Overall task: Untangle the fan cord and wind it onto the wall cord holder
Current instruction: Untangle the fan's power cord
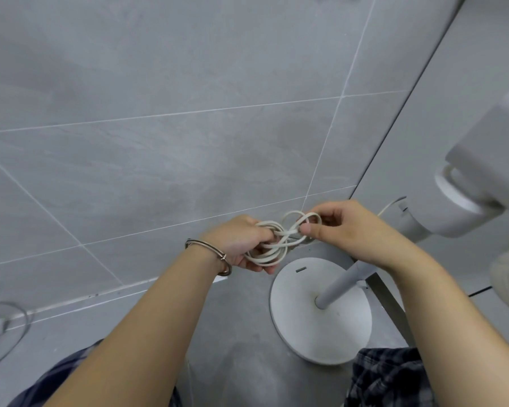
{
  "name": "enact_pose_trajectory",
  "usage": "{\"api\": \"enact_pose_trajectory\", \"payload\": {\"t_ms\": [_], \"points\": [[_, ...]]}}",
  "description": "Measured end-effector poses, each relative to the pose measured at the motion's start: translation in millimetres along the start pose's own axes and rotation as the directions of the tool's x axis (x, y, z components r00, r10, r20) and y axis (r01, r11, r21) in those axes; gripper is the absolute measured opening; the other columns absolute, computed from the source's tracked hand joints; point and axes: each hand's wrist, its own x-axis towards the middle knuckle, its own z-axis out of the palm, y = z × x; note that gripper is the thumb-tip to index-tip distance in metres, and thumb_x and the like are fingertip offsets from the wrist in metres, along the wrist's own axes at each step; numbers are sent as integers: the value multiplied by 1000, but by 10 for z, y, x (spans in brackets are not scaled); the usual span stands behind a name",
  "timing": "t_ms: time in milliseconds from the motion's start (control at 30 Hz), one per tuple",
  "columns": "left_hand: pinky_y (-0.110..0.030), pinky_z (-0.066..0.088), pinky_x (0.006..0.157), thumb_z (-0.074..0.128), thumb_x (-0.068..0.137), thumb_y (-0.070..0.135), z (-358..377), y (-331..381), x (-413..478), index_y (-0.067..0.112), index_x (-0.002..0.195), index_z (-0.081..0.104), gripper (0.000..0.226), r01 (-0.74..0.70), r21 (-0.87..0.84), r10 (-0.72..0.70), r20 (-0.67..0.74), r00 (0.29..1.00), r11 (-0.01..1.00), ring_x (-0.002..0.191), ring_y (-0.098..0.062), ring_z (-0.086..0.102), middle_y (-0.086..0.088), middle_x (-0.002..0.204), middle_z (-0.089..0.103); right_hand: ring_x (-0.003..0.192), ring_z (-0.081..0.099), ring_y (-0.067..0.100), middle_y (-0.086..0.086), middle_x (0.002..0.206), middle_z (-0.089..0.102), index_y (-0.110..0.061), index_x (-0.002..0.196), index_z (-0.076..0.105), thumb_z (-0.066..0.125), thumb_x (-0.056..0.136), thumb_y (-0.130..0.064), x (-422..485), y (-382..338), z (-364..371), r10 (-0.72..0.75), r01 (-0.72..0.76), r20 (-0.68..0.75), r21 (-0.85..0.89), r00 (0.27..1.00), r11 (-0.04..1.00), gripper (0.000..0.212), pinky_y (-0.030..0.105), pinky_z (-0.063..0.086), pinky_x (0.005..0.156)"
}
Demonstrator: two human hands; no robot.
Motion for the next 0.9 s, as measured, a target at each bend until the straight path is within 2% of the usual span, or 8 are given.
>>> {"api": "enact_pose_trajectory", "payload": {"t_ms": [133, 200, 267, 367, 500, 633, 733, 900], "points": [[-19, 45, 45, 51, 91, 15, -12, 8, 38, 12, 76, 62, 18, -79, -150, 57, -145, 988, 986, 43, -14, 61, 0, 48, 60, 66, 47, 18, 22, 77, 62, -14, 80, 71, 65, 85, -29, 44, 57, 20, 34, -36, -67, -32, 997, 999, 17, 32, 37, 65], [-22, 50, 50, 55, 90, 16, -38, 8, 67, 10, 85, 64, 12, -135, -184, 90, -236, 968, 974, 50, -13, 62, 0, 57, 62, 64, 46, 17, 18, 70, 59, -10, 80, 71, 65, 86, -24, 43, 68, 9, 42, -42, -107, 6, 993, 999, 17, 30, 37, 65], [-23, 53, 67, 62, 86, 15, -59, -16, 105, 13, 99, 67, 14, -251, -21, 227, -357, 906, 968, 68, -12, 62, 0, 76, 64, 62, 46, 16, 12, 67, 58, -7, 79, 71, 64, 87, -20, 45, 75, 7, 54, -50, -139, 37, 989, 998, 16, 29, 37, 63], [-3, 38, 77, 72, 78, 16, -20, -37, 102, 20, 105, 70, 27, -415, 410, 561, -353, 749, 812, 90, -4, 57, 8, 97, 64, 61, 50, 17, 10, 66, 61, -5, 79, 70, 64, 87, -15, 64, 92, 35, 63, -57, -156, 38, 986, 998, 14, 28, 40, 61], [-3, 34, 69, 76, 71, 17, 110, -100, 119, 14, 88, 75, 18, -487, 639, 758, -247, 603, 595, 77, -3, 51, 4, 93, 69, 63, 50, 17, 10, 68, 62, -4, 80, 70, 64, 87, -12, 84, 100, 64, 48, -43, -141, 39, 989, 998, 12, 28, 39, 62], [-27, 46, 60, 69, 69, 28, 166, -180, 178, 14, 69, 73, 15, -439, 776, 865, -263, 427, 452, 66, -13, 62, 4, 73, 70, 63, 48, 18, 10, 66, 59, -3, 79, 69, 63, 87, -13, 84, 94, 66, 32, -26, -123, 52, 992, 998, 14, 30, 39, 63], [-31, 46, 59, 64, 74, 29, 189, -175, 153, 11, 68, 72, 20, -488, 703, 850, -353, 392, 517, 63, -10, 57, 1, 68, 69, 62, 45, 15, 4, 63, 55, -8, 78, 70, 63, 87, -14, 81, 106, 29, 43, -41, -93, 30, 995, 999, 13, 28, 37, 62], [-19, 52, 68, 67, 80, 8, 179, -65, 98, 17, 67, 66, 16, -554, 200, 519, -688, 508, 808, 67, -7, 63, 9, 66, 65, 77, 56, 15, 4, 78, 65, -11, 79, 67, 62, 84, -8, 84, 141, -14, 57, -57, -2, 57, 998, 997, 8, 35, 46, 82]]}}
